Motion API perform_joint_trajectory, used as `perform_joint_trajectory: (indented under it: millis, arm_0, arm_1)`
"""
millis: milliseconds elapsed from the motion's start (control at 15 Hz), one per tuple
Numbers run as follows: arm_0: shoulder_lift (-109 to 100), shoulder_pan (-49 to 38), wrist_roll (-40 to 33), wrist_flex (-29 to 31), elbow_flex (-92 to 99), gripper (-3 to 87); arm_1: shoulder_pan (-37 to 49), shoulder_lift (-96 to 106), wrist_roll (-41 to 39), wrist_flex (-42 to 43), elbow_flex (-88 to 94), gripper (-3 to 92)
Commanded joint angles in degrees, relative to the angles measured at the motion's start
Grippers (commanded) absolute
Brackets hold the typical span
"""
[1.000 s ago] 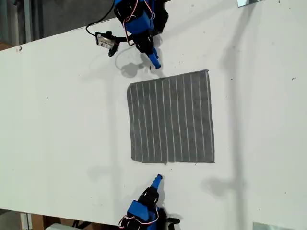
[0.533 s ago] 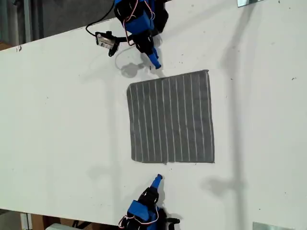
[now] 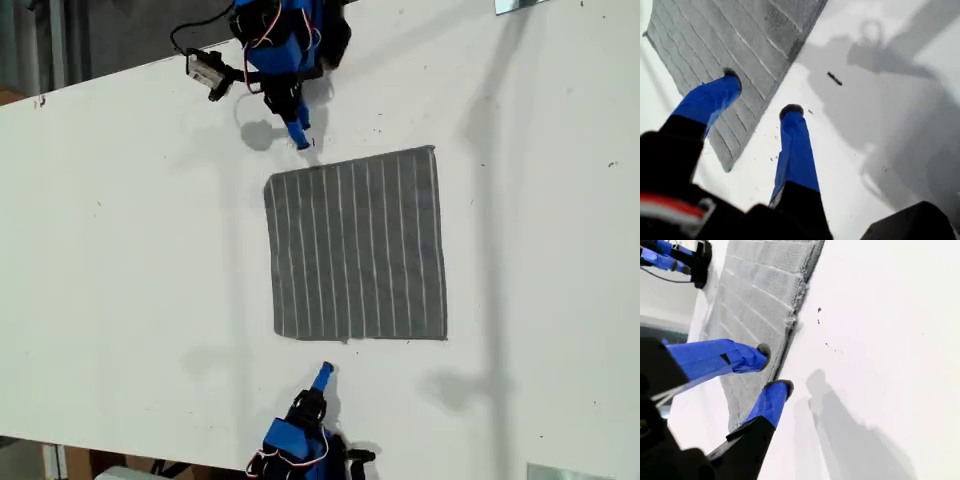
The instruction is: Grasp corners of a square towel and fold twice.
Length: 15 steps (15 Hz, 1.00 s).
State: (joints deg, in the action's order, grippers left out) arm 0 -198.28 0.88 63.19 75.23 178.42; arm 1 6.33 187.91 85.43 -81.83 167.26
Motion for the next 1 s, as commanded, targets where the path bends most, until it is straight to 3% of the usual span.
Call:
perform_joint_trajectory:
  millis: [0,200,267,400,467,533,600,733,800,867,933]
  arm_0:
    - [-0.35,-0.09,12.3,-0.44,0.26,10.6]
    - [-0.35,-1.05,21.8,-0.44,0.26,11.4]
    - [-0.35,-2.72,20.83,-0.44,0.26,11.4]
    - [-0.35,-7.03,17.75,-0.44,0.26,10.6]
    - [-0.35,-7.21,19.25,-0.44,0.26,10.6]
    - [-0.35,-7.38,22.76,-0.44,0.26,10.6]
    - [-0.35,-7.47,26.37,-0.7,0.18,12.5]
    - [-0.44,-8.09,28.83,-0.35,0.18,11.2]
    - [-0.44,-6.15,33.57,-0.44,0.26,13.0]
    - [-0.44,-4.57,36.83,-1.58,0.7,12.5]
    - [-0.26,-5.27,31.55,-5.8,-1.67,11.6]
  arm_1:
    - [8.35,0.18,-0.7,-0.7,-2.11,21.4]
    - [15.03,0.18,-0.7,-0.79,-2.37,21.3]
    - [14.85,0.18,-1.23,-0.7,-2.37,21.5]
    - [3.43,0.18,-0.7,-0.7,-2.11,21.7]
    - [-3.34,0.18,-0.7,-0.7,-2.11,21.5]
    - [-9.23,0.18,-0.7,-0.7,-2.11,27.8]
    - [-8.17,0.18,-1.14,-0.88,-2.72,30.9]
    - [1.14,0.26,-0.53,-1.58,-3.34,9.4]
    - [-0.53,0.7,-1.23,-2.2,-3.87,11.9]
    - [-4.92,0.18,-5.8,5.01,-2.99,16.2]
    - [-7.56,-4.22,-8.7,13.62,-5.63,16.2]
